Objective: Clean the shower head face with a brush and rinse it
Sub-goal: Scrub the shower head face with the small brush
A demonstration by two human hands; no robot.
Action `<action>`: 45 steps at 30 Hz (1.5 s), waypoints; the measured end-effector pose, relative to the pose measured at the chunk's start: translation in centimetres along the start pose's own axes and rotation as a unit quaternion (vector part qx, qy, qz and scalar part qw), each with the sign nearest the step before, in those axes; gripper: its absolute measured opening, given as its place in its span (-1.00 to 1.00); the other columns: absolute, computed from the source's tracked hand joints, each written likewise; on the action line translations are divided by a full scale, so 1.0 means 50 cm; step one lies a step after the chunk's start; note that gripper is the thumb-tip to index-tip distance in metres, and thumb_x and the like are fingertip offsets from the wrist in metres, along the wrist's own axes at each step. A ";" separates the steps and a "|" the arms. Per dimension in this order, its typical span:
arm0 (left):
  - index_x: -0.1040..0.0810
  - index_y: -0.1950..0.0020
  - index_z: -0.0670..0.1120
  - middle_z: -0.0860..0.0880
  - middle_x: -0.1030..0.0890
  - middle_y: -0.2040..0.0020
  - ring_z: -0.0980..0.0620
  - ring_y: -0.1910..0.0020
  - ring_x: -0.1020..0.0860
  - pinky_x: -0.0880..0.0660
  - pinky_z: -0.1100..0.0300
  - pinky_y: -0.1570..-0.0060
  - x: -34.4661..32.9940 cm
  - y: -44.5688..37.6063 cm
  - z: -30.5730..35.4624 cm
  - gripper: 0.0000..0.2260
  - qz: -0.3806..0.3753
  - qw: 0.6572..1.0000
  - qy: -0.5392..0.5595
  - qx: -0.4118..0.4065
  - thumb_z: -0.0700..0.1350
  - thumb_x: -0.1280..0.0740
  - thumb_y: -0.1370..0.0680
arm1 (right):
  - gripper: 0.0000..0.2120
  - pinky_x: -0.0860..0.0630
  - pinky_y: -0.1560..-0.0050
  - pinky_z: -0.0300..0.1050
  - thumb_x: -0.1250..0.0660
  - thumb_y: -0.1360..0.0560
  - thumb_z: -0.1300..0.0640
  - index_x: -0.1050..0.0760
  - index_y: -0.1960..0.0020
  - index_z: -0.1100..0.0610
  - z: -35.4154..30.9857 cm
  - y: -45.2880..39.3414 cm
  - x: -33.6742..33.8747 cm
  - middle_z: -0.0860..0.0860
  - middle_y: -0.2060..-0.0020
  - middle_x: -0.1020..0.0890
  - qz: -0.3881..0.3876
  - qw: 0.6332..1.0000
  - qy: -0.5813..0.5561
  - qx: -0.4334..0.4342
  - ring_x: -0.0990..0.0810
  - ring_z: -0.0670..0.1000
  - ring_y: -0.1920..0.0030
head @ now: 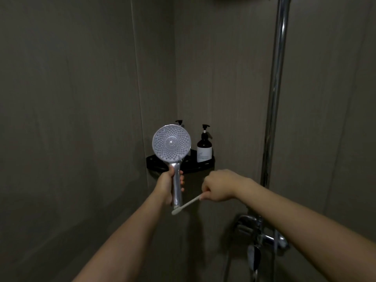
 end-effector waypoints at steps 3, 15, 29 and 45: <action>-0.47 0.12 -0.13 -0.05 -0.44 0.32 0.03 0.35 -0.40 -0.34 0.17 0.32 0.005 -0.002 0.003 -0.66 -0.005 1.000 0.001 -0.009 0.04 -0.04 -0.63 | -0.60 -0.38 0.14 -0.08 -0.11 -0.57 -0.15 -0.53 -0.14 0.11 0.042 0.000 0.010 0.10 0.06 -0.56 0.025 0.993 0.042 -0.106 -0.54 0.08 0.04; -0.46 0.15 -0.14 -0.06 -0.44 0.27 0.03 0.31 -0.41 -0.34 0.19 0.29 0.005 -0.006 -0.017 -0.63 0.009 1.000 -0.003 0.001 0.05 -0.01 -0.64 | -0.65 -0.42 0.10 -0.09 -0.16 -0.55 -0.14 -0.58 -0.06 0.07 0.033 -0.006 0.015 0.08 0.04 -0.60 0.006 0.996 -0.051 -0.077 -0.54 0.08 0.03; -0.45 0.14 -0.13 -0.06 -0.43 0.32 0.02 0.35 -0.40 -0.34 0.17 0.33 0.007 -0.010 -0.012 -0.65 0.003 1.000 0.002 -0.007 0.05 -0.03 -0.63 | -0.62 -0.40 0.13 -0.11 -0.14 -0.55 -0.16 -0.56 -0.06 0.09 -0.007 -0.015 -0.008 0.06 0.06 -0.57 -0.047 0.996 -0.056 -0.058 -0.53 0.07 0.03; -0.51 0.12 -0.20 -0.09 -0.49 0.42 0.02 0.49 -0.46 -0.39 0.24 0.43 0.011 -0.002 -0.031 -0.27 -0.049 0.999 -0.011 0.006 0.37 0.18 -0.52 | -0.56 -0.27 0.38 -0.14 -0.14 -0.59 -0.06 -0.35 0.41 0.12 0.048 -0.067 -0.003 0.05 0.40 -0.44 0.120 0.933 -0.290 -0.175 -0.41 0.01 0.36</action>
Point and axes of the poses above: each hand's wrist, its own y-axis away from the middle knuckle, its own x-axis out of the back of the hand, z = x × y, the point moved 1 cm from there along -y, towards the middle knuckle
